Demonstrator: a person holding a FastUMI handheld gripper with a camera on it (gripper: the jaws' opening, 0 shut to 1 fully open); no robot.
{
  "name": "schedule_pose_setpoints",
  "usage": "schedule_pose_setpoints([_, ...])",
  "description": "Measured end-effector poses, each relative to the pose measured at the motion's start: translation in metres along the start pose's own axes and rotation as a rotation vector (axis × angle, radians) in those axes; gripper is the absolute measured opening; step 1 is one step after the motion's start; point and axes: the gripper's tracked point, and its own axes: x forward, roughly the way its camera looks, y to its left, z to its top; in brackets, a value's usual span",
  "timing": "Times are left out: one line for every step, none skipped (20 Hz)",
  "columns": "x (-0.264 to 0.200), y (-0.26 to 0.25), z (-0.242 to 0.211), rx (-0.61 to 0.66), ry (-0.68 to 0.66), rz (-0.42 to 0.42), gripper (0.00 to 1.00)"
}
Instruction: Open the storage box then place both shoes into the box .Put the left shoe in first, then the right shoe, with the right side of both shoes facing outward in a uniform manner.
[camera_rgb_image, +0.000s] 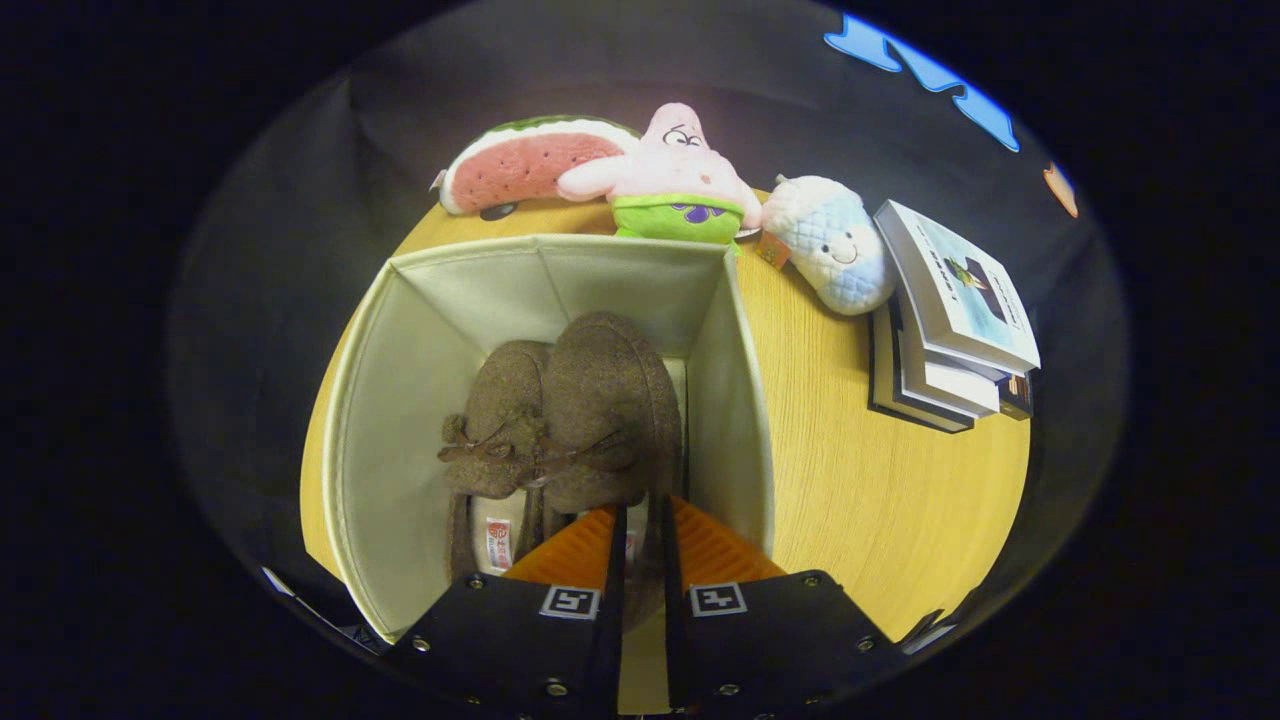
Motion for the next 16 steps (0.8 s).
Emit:
schedule_pose_setpoints([-0.01, 0.0, 0.007, -0.006, -0.046, 0.023, 0.21])
schedule_pose_setpoints([-0.021, -0.006, 0.02, -0.014, -0.098, 0.028, 0.31])
schedule_pose_setpoints([-0.037, -0.012, 0.032, -0.021, -0.154, 0.038, 0.33])
schedule_pose_setpoints([-0.052, -0.016, 0.043, -0.021, -0.219, 0.057, 0.33])
schedule_pose_setpoints([-0.07, -0.025, 0.055, -0.016, -0.284, 0.059, 0.33])
schedule_pose_setpoints([-0.086, -0.038, 0.065, -0.011, -0.351, 0.054, 0.33])
schedule_pose_setpoints([-0.103, -0.052, 0.075, 0.002, -0.411, 0.044, 0.33])
schedule_pose_setpoints([-0.119, -0.063, 0.083, 0.022, -0.47, 0.042, 0.33])
schedule_pose_setpoints([-0.133, -0.075, 0.091, 0.038, -0.523, 0.037, 0.33])
schedule_pose_setpoints([-0.147, -0.087, 0.095, 0.051, -0.566, 0.029, 0.33])
schedule_pose_setpoints([-0.166, -0.1, 0.099, 0.062, -0.606, 0.017, 0.33])
schedule_pose_setpoints([-0.18, -0.114, 0.104, 0.078, -0.657, -0.001, 0.33])
schedule_pose_setpoints([-0.194, -0.127, 0.109, 0.09, -0.709, -0.014, 0.33])
schedule_pose_setpoints([-0.207, -0.135, 0.114, 0.085, -0.762, -0.013, 0.33])
schedule_pose_setpoints([-0.218, -0.147, 0.115, 0.081, -0.806, -0.034, 0.33])
schedule_pose_setpoints([-0.231, -0.164, 0.115, 0.082, -0.85, -0.053, 0.33])
